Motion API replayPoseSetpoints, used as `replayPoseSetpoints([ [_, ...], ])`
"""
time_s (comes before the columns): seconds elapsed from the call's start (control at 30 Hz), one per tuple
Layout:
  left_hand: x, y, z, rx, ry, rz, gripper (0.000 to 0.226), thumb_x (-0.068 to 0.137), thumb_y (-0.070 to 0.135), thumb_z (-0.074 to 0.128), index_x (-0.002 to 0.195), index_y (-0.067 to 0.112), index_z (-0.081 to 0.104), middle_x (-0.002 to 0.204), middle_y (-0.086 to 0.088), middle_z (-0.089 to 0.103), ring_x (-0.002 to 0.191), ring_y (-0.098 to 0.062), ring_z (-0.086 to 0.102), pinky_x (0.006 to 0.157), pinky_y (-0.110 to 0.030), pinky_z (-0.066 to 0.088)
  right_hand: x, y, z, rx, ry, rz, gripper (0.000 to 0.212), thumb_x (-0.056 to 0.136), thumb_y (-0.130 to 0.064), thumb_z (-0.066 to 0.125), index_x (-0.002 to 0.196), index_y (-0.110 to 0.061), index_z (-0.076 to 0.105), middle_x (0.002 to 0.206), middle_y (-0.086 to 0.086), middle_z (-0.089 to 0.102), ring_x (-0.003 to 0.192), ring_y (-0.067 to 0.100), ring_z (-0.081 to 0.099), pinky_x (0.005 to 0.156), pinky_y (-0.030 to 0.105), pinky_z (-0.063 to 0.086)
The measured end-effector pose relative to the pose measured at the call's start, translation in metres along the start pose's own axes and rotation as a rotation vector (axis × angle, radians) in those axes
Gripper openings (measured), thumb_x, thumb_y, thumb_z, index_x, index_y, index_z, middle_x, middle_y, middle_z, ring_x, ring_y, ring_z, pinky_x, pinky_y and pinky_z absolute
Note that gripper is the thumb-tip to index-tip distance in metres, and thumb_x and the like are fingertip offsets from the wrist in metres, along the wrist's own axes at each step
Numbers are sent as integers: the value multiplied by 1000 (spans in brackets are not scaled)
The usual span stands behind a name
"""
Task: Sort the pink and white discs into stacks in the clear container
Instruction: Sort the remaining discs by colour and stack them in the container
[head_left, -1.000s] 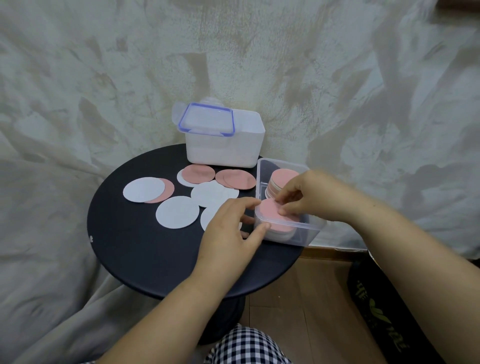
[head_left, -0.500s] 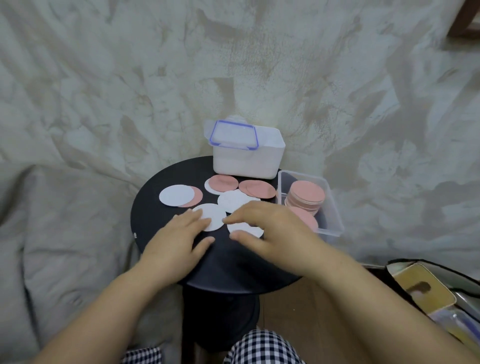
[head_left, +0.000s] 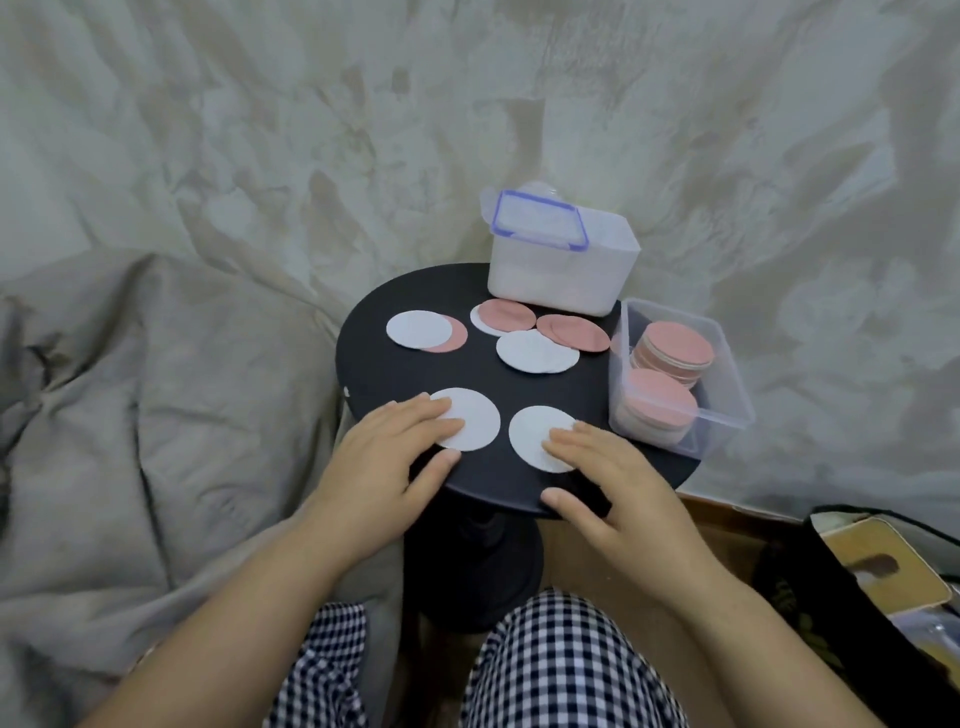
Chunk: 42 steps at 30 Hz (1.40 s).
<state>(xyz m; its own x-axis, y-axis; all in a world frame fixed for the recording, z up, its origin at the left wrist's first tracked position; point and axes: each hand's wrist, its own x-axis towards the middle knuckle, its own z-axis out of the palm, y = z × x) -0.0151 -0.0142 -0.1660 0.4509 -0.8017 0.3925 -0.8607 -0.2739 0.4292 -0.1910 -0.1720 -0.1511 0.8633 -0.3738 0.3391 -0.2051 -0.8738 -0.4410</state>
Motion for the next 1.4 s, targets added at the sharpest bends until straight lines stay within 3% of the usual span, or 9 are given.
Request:
replayPoseSetpoints([
  [0.17, -12, -6, -2, -13, 3, 114, 55, 84, 61, 42, 109, 19, 67, 122, 2, 62, 118, -11, 50, 105, -35, 35, -7, 7, 3, -52, 1, -59, 70, 70, -61, 57, 127, -21, 56, 135, -12, 45, 131, 5, 35, 110, 32, 26],
  [0.3, -18, -8, -7, -96, 135, 183, 34, 85, 40, 53, 98, 15, 72, 107, 2, 69, 104, -9, 57, 100, -24, 38, -14, 5, 6, 42, 150, -138, 33, 73, -38, 68, 100, -18, 72, 113, -9, 64, 112, 6, 56, 102, 29, 41],
  [0.5, -17, 19, -27, -493, 371, -153, 21, 84, 18, 66, 91, 38, 66, 82, 40, 63, 87, 15, 61, 77, -5, 44, -14, -19, -9, 469, 275, 149, 9, 78, -23, 67, 80, -31, 68, 79, -21, 70, 79, -6, 64, 72, 7, 46],
  [0.7, -5, 53, -16, -850, 270, -364, 18, 88, 17, 60, 83, 30, 72, 84, 13, 73, 83, -6, 69, 77, -31, 57, 6, -29, -8, 723, 348, 339, 12, 73, -33, 66, 78, -21, 66, 73, -8, 68, 66, 3, 60, 60, 18, 51],
  [0.87, -6, 60, -9, -874, 224, -383, 12, 85, 17, 65, 90, 26, 72, 88, 11, 73, 85, -6, 69, 78, -31, 55, 20, -34, 2, 749, 355, 322, 7, 80, -17, 69, 76, -17, 63, 62, -8, 61, 51, 7, 52, 49, 14, 43],
  [1.03, -5, 42, -18, -824, 361, -466, 15, 84, 13, 66, 81, 28, 68, 82, 8, 74, 80, -8, 69, 76, -35, 57, 51, -40, 9, 634, 278, 262, 13, 76, -26, 73, 80, -31, 61, 72, -14, 62, 66, 4, 55, 61, 21, 45],
  [1.13, -5, 24, -29, -789, 477, -538, 15, 84, 11, 65, 79, 25, 65, 79, 7, 73, 78, -12, 70, 77, -42, 57, 84, -46, 17, 396, 85, 166, 20, 85, -31, 62, 106, -30, 60, 106, -13, 62, 94, 0, 56, 79, 15, 43],
  [1.27, -8, 4, -39, -748, 558, -613, 7, 81, 25, 68, 80, 32, 65, 81, 6, 73, 81, -17, 70, 78, -49, 55, 134, -48, 44, -7, -203, 16, 51, 90, -39, 53, 137, -20, 42, 145, -1, 38, 136, 14, 29, 107, 29, 27],
  [1.4, -10, -3, -41, -744, 579, -645, 7, 77, 33, 66, 82, 38, 65, 82, 9, 74, 82, -14, 70, 78, -49, 56, 168, -57, 62, -141, -217, 88, 62, 87, -47, 54, 137, -15, 40, 142, 7, 36, 132, 26, 26, 103, 40, 33],
])
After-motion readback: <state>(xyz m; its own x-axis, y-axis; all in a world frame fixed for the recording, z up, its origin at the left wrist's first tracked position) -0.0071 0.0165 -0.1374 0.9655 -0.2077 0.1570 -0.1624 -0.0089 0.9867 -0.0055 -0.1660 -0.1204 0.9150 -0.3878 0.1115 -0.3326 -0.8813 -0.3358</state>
